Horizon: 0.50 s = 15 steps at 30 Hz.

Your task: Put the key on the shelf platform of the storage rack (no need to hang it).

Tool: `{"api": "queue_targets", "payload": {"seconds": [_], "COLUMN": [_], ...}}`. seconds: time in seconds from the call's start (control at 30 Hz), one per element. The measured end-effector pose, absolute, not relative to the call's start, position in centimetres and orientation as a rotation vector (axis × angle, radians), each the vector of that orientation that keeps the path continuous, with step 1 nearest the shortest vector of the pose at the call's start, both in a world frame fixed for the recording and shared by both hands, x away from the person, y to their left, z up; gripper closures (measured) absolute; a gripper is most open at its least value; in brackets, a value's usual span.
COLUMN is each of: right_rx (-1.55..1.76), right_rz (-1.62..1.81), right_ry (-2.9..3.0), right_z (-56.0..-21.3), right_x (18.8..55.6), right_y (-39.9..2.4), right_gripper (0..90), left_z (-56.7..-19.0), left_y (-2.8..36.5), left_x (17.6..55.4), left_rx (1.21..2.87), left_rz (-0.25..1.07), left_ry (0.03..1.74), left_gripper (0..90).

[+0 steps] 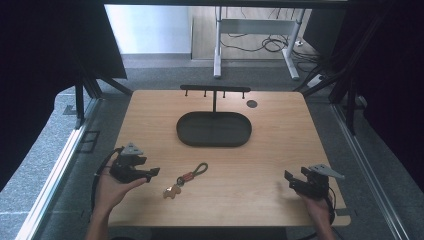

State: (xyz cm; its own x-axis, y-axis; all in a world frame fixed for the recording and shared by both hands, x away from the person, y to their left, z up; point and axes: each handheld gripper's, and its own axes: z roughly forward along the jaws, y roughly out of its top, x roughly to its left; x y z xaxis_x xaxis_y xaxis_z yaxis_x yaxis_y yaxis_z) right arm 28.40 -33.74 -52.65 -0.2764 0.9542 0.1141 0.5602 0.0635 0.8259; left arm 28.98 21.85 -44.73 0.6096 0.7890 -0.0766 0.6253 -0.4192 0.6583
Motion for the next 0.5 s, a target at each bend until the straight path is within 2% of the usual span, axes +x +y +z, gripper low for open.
{"api": "queue_targets", "payload": {"seconds": [0.2,0.5], "right_rx": [1.497,1.5], "right_rz": [1.112,1.107], "right_ry": [1.89,1.907], "right_z": [-52.6,-52.8], "right_x": [28.2,28.3], "right_y": [-33.5,-33.6], "right_gripper": [28.0,28.4], "left_z": [-44.0,-43.1], "left_y": [19.7,17.5], "left_x": [29.6,30.7], "left_rx": [2.298,2.347], "left_rz": [0.35,0.303], "left_ry": [1.036,0.941], "left_gripper": [33.3,33.4]}}
